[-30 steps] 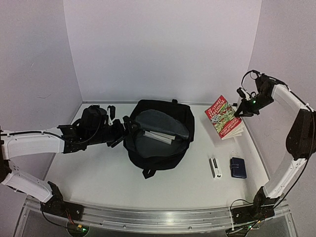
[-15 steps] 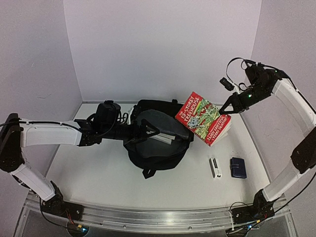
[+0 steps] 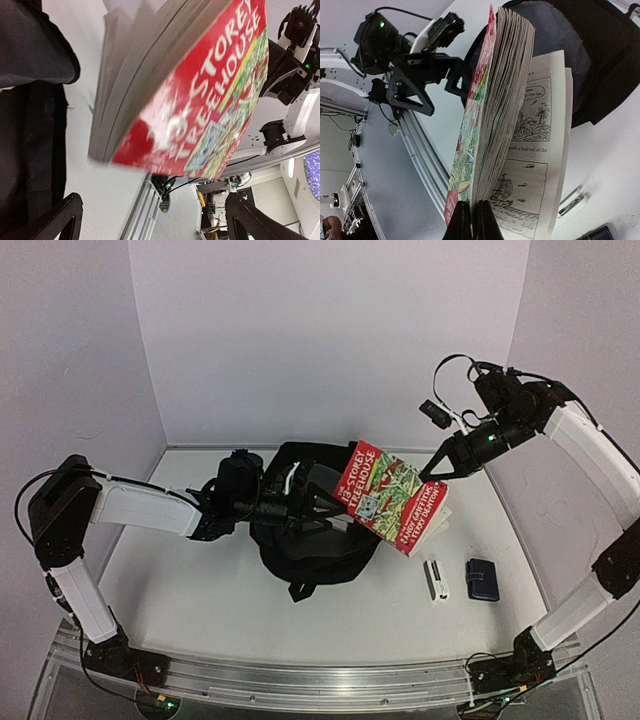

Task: Pack the student bag
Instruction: Pick up the book from the center of the board.

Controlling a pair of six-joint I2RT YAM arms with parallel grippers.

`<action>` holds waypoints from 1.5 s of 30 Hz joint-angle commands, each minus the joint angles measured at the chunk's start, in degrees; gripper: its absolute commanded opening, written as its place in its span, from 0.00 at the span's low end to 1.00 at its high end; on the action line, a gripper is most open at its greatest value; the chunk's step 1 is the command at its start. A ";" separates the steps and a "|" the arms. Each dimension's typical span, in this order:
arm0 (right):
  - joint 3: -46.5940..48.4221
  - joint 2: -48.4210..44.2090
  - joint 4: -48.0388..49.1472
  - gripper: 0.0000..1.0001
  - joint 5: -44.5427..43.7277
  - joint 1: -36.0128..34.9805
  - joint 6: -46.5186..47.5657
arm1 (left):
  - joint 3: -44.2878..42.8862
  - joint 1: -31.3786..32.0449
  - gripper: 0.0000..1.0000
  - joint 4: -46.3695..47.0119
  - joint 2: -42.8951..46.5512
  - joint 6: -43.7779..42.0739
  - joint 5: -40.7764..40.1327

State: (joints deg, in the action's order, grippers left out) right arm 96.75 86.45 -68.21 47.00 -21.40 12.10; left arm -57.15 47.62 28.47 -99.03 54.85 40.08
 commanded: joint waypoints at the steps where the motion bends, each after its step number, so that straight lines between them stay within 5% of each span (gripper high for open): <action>1: -0.63 -3.21 3.96 0.00 4.30 -3.48 -2.74 | -2.91 -0.24 0.97 13.63 -3.45 5.81 4.94; 6: -2.02 -3.40 4.29 0.00 6.69 -4.55 -2.34 | -0.80 -0.16 0.83 27.81 -5.38 11.92 6.73; 15: -2.91 -1.33 4.79 0.00 -0.83 -4.92 -1.51 | 3.08 -0.15 0.17 31.77 -2.38 12.71 6.57; 17: -1.88 -0.67 5.44 0.11 -3.20 -4.91 -2.60 | 4.16 -0.15 0.06 30.49 -0.99 12.02 5.01; 19: -0.03 -0.06 5.85 0.36 -5.28 -4.56 -3.76 | 5.45 -0.20 0.00 29.55 1.07 11.30 2.69; 20: 0.90 -0.02 6.11 0.64 -5.87 -4.24 -4.33 | 6.41 -0.24 0.00 29.54 2.05 10.98 1.65; 21: 1.30 -0.21 7.06 0.81 -6.99 -4.00 -5.12 | 7.06 -0.38 0.00 29.45 3.12 10.73 0.47; 23: 1.34 -0.92 9.18 0.97 -8.92 -3.54 -7.25 | 8.60 -0.90 0.00 29.47 5.63 10.08 -1.98; 27: -0.78 -1.37 12.23 0.98 -8.88 -2.50 -11.86 | 11.69 -1.85 0.00 27.47 12.04 7.47 -8.81; 35: -7.48 -0.33 21.68 0.98 6.21 -1.39 -23.39 | 15.31 -2.03 0.00 22.78 23.08 2.93 -21.01; 45: -6.89 0.78 29.03 0.98 12.71 -7.38 -25.04 | 15.37 -2.00 0.00 22.95 24.60 3.94 -23.64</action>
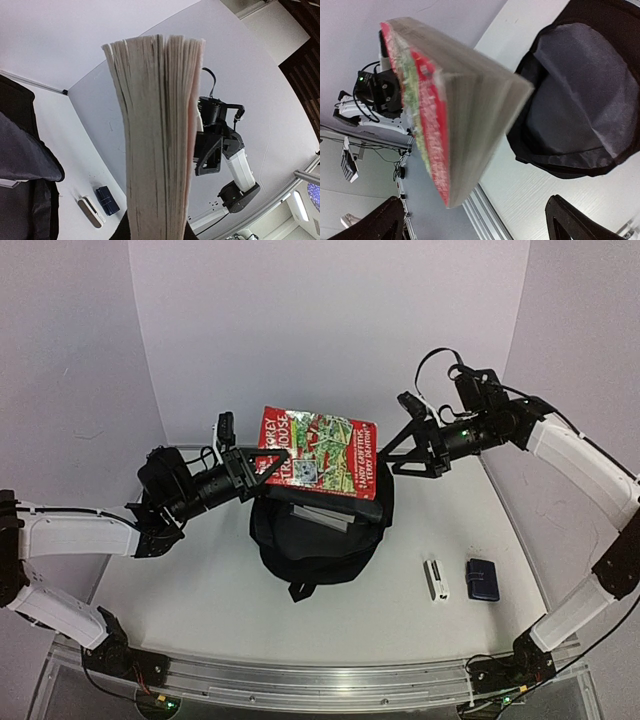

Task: Pack the student bag
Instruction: Pick up the book from the center of the board.

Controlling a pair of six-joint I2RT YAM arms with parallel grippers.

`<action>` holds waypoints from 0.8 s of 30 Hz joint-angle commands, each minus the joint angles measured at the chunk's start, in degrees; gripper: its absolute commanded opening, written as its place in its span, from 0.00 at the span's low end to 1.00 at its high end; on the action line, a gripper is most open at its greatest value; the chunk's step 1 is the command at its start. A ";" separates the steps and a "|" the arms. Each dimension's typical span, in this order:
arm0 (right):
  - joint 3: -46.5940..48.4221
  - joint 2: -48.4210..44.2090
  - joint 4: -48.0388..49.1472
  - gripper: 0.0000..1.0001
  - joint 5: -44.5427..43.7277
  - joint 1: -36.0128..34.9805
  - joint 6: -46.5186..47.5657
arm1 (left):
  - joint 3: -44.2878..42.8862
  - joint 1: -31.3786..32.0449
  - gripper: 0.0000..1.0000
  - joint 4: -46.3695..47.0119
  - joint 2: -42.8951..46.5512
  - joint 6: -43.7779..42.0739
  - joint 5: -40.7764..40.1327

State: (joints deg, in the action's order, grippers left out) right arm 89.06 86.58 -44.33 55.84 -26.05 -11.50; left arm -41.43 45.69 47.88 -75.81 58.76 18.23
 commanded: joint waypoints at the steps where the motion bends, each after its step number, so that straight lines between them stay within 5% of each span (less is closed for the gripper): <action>1: 1.08 1.13 5.51 0.98 3.47 -3.34 -1.69 | -0.33 -0.09 0.00 4.29 1.00 0.28 -1.47; 14: 0.33 4.88 10.84 0.93 -3.06 -5.48 -6.00 | 0.23 0.38 0.00 9.88 -0.91 1.78 0.00; 18: 0.57 4.84 14.48 0.74 0.50 -5.53 -8.34 | -0.62 0.57 0.00 9.53 -1.79 1.61 0.75; 22: 1.67 5.07 15.62 0.40 2.77 -5.52 -9.00 | -2.02 0.63 0.03 6.74 -2.48 1.51 2.06; 24: 1.68 4.73 15.58 0.14 3.10 -5.50 -8.66 | -2.77 0.63 0.14 3.97 -2.27 0.98 2.98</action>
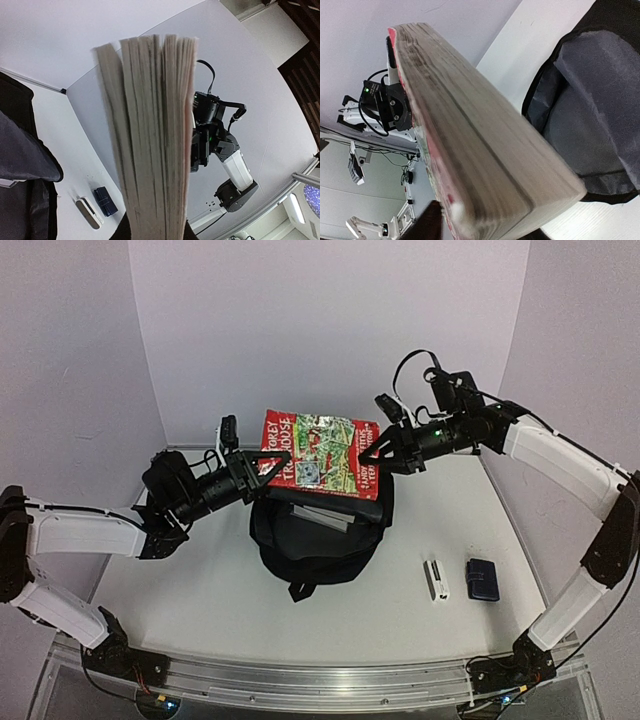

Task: Pack the student bag
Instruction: Pick up the book from the center of the board.

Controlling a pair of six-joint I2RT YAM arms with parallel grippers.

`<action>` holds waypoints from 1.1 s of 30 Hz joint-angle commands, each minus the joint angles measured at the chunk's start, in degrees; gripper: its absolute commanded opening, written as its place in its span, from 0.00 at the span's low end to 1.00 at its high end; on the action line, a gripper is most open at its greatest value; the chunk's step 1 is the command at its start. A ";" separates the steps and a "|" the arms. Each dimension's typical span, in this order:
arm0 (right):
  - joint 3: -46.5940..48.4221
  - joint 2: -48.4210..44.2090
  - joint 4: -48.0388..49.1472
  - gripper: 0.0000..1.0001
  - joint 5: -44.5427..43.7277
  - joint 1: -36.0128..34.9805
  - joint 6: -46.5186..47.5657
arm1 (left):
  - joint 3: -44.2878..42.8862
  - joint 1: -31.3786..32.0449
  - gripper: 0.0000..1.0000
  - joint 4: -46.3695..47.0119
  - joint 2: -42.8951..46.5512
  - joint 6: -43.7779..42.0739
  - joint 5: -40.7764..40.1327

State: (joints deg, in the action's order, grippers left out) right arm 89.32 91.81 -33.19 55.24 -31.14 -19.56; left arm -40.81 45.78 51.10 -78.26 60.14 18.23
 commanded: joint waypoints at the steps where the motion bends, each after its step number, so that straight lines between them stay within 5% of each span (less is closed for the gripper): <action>1: 1.39 -0.73 4.37 0.04 3.70 -0.42 -0.34 | -3.59 0.54 0.22 -1.25 0.54 -0.76 3.28; 5: 0.91 -2.43 3.52 0.00 4.58 -0.36 1.71 | -3.93 0.54 0.59 -12.81 4.47 -4.98 4.04; 7: 0.31 -3.64 2.80 0.00 5.50 -0.33 3.56 | -4.51 0.45 0.70 -20.62 6.86 -7.77 4.23; 12: -1.28 -4.46 -0.91 0.00 9.50 -0.43 7.21 | -6.28 0.19 0.73 -33.16 11.32 -13.11 7.08; 23: -1.07 -3.95 -16.38 0.00 11.54 -2.09 20.41 | -8.75 0.01 0.49 -29.32 4.89 -9.76 18.35; 30: 0.82 -3.17 -21.14 0.01 7.79 -2.26 25.13 | -6.48 0.01 0.05 -23.25 2.77 -7.39 18.11; 33: 3.71 -1.50 -21.23 0.31 -1.66 -2.21 25.32 | -4.01 0.01 0.00 -21.08 3.95 -6.05 14.85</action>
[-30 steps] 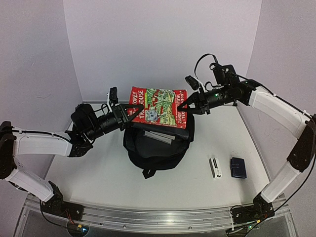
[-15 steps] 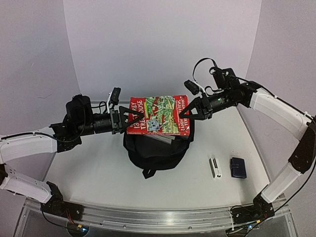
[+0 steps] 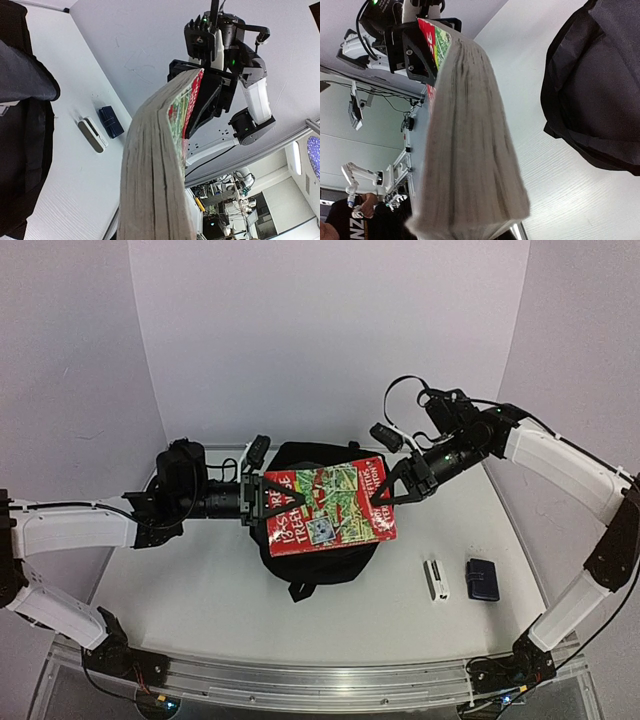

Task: Pack the student bag
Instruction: Pick up the book from the center of the board.

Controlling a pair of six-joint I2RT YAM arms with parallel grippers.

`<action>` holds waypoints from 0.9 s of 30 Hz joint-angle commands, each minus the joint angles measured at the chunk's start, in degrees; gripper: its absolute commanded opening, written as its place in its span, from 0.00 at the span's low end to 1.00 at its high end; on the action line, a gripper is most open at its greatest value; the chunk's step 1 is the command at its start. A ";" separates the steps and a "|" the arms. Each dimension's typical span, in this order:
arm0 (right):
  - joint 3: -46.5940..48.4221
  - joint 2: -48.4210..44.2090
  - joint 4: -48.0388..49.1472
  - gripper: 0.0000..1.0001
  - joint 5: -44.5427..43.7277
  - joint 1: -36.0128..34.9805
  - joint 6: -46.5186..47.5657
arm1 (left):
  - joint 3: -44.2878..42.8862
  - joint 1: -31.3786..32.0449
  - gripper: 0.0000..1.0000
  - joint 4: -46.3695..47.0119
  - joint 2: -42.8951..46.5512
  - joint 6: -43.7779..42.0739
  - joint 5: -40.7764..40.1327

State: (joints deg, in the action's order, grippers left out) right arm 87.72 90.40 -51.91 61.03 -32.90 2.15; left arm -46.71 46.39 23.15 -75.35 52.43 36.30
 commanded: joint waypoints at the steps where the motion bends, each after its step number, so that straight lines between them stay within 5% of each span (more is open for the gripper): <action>1: 6.55 0.78 -2.48 0.44 -11.54 -0.43 3.61 | 2.86 -0.62 0.00 7.24 1.80 2.02 -4.89; 3: 10.27 3.38 -2.41 0.68 -21.82 -0.41 3.60 | 4.97 -0.84 0.00 7.34 3.83 2.85 -9.17; 5: 14.09 6.19 -2.33 0.75 -29.27 -0.41 4.55 | 7.61 -1.34 0.00 7.22 6.52 4.47 -14.84; 18: 26.72 24.21 2.39 0.71 -55.08 -7.72 13.66 | 23.06 -3.06 0.00 -2.35 27.16 17.70 -38.95; 27: 33.07 36.12 4.69 0.64 -62.38 -10.96 18.07 | 26.98 -3.17 0.00 -5.35 33.04 19.58 -40.67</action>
State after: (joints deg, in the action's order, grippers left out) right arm 116.14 123.01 -49.09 4.24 -43.69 17.47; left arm -19.93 43.42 16.08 -43.91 70.54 -2.60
